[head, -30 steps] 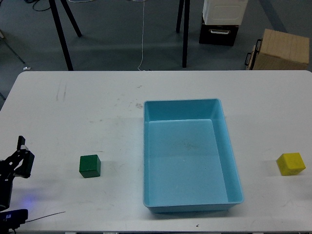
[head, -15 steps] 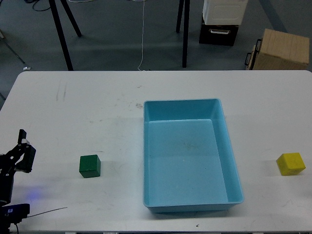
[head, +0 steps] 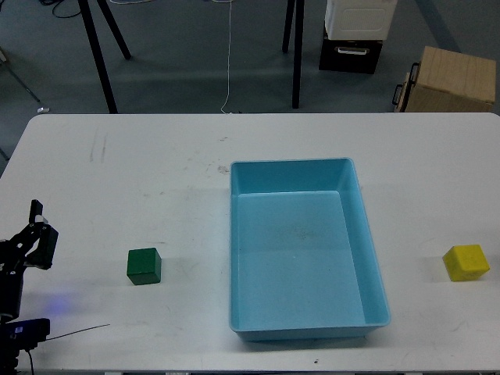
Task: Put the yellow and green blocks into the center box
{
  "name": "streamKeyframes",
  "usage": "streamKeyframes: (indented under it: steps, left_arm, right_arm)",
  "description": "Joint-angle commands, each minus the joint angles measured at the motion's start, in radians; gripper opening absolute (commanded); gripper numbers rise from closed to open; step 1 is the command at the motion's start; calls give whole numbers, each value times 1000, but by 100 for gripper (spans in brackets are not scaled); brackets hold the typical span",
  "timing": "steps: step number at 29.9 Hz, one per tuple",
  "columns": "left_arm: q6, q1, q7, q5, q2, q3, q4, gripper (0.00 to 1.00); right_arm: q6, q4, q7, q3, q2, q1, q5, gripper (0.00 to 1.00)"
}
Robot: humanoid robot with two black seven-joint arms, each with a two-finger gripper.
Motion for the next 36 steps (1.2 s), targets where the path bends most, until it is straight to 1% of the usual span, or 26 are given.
streamKeyframes:
  steps: [1, 4, 6, 9, 12, 15, 17, 20, 24, 25, 27, 30, 34, 36]
  left_arm:
    - [0, -6, 2, 0, -3, 4, 0, 100]
    - [0, -23, 2, 2, -4, 18, 0, 100]
    - [0, -32, -1, 2, -4, 33, 0, 100]
    - [0, -41, -1, 2, -4, 46, 0, 100]
    - [0, -47, -3, 2, -11, 47, 1, 100]
    - [0, -49, 0, 5, -24, 47, 1, 100]
    - [0, -55, 0, 6, -26, 49, 3, 100]
    - [0, -66, 0, 6, -29, 52, 3, 100]
    - [0, -76, 0, 6, -29, 53, 3, 100]
    - [0, -81, 0, 6, -31, 53, 3, 100]
    - [0, -84, 0, 6, -32, 53, 3, 100]
    - [0, -84, 0, 6, -35, 57, 3, 100]
    - [0, -83, -3, 6, -34, 70, 5, 100]
    - [0, -83, -3, 6, -35, 70, 8, 100]
  right_arm:
    - [-27, -10, -58, -152, -173, 168, -159, 100]
    - [-47, -68, -115, -333, -297, 358, -221, 100]
    - [-42, -97, -150, -454, -321, 498, -267, 100]
    - [-39, -102, -190, -663, -325, 723, -397, 100]
    - [-39, -104, -204, -856, -316, 894, -495, 100]
    - [-38, -105, -219, -1043, -276, 1042, -572, 100]
    - [-33, -116, -241, -1166, -229, 1136, -610, 100]
    - [22, -134, -285, -1342, -174, 1273, -663, 100]
    - [186, -130, -351, -1553, -163, 1443, -787, 100]
    - [186, -130, -366, -1588, -163, 1477, -819, 100]
    - [186, -128, -379, -1637, -163, 1512, -862, 100]
    - [186, -125, -379, -1682, -149, 1514, -923, 100]
    - [186, -128, -379, -1737, -74, 1502, -1017, 100]
    - [186, -130, -379, -1765, -57, 1494, -1032, 100]
